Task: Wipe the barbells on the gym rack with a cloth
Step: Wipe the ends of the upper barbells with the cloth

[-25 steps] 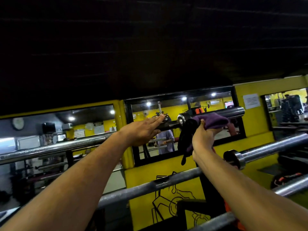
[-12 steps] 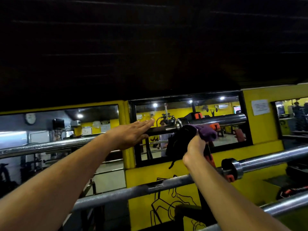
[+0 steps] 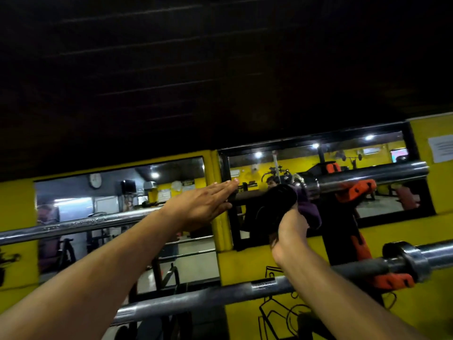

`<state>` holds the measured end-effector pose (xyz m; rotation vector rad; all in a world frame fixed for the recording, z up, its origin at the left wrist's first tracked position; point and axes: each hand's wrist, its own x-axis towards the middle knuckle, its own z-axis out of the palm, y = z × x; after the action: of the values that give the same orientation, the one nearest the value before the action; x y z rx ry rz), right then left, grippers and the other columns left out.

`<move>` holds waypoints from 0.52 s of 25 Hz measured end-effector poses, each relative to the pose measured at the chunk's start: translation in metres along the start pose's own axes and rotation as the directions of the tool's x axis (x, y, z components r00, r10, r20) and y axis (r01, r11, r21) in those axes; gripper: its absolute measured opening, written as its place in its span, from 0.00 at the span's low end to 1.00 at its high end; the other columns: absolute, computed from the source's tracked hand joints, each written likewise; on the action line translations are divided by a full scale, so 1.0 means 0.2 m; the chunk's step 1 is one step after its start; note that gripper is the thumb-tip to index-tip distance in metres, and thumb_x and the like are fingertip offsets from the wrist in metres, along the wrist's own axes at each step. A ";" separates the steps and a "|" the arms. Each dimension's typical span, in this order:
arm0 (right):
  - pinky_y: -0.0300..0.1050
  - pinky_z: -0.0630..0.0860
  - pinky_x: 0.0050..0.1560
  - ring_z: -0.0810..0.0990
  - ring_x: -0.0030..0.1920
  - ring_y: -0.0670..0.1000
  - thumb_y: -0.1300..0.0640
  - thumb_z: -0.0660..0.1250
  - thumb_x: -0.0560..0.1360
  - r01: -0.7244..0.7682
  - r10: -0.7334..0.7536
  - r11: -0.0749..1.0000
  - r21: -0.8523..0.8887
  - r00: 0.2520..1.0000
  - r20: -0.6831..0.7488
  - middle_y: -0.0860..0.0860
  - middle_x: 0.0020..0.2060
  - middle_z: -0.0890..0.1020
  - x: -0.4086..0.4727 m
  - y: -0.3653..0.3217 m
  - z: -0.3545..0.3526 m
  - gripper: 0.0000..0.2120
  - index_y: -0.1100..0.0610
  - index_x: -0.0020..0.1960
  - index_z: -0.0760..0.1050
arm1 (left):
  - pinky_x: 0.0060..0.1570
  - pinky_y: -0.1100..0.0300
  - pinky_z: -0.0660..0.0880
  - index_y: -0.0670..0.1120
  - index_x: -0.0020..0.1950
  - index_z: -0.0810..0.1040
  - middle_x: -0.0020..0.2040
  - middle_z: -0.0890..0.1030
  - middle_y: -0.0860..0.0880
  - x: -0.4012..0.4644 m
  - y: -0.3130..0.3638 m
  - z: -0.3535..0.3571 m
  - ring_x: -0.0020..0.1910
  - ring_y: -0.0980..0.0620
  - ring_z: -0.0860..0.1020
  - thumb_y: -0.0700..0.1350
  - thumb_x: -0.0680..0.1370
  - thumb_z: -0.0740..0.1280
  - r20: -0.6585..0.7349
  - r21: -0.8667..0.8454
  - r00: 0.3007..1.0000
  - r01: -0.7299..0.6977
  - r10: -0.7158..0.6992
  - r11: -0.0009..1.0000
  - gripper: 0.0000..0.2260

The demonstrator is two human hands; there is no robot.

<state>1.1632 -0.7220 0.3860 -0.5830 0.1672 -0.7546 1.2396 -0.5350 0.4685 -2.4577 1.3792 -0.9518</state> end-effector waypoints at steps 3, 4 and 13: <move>0.49 0.77 0.48 0.80 0.51 0.55 0.44 0.61 0.82 -0.011 0.011 1.000 -0.026 1.000 0.014 0.53 0.57 0.80 -0.01 -0.03 0.02 0.22 0.54 0.71 0.70 | 0.74 0.46 0.64 0.61 0.81 0.38 0.82 0.49 0.58 0.01 -0.01 0.02 0.80 0.51 0.56 0.62 0.83 0.47 -0.006 0.033 1.000 -0.006 0.006 0.999 0.29; 0.46 0.75 0.44 0.79 0.49 0.54 0.45 0.60 0.83 0.001 -0.001 1.000 -0.021 1.000 0.008 0.52 0.56 0.79 -0.01 -0.02 0.03 0.21 0.55 0.71 0.69 | 0.74 0.46 0.64 0.60 0.81 0.39 0.82 0.50 0.57 0.01 -0.01 0.02 0.80 0.50 0.56 0.61 0.84 0.48 -0.012 0.032 1.000 -0.006 0.007 0.999 0.29; 0.58 0.80 0.55 0.82 0.49 0.52 0.45 0.60 0.82 0.379 -0.158 0.809 -0.450 0.877 0.453 0.51 0.49 0.82 -0.17 -0.02 -0.23 0.04 0.42 0.56 0.70 | 0.77 0.54 0.53 0.57 0.81 0.38 0.82 0.47 0.55 -0.01 0.06 -0.03 0.79 0.55 0.49 0.58 0.85 0.50 0.010 0.024 0.999 0.051 -0.052 0.998 0.29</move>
<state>1.1209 -0.7218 0.3482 -1.3030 -0.0995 -0.8580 1.2272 -0.5381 0.4666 -2.4881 1.2996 -0.9590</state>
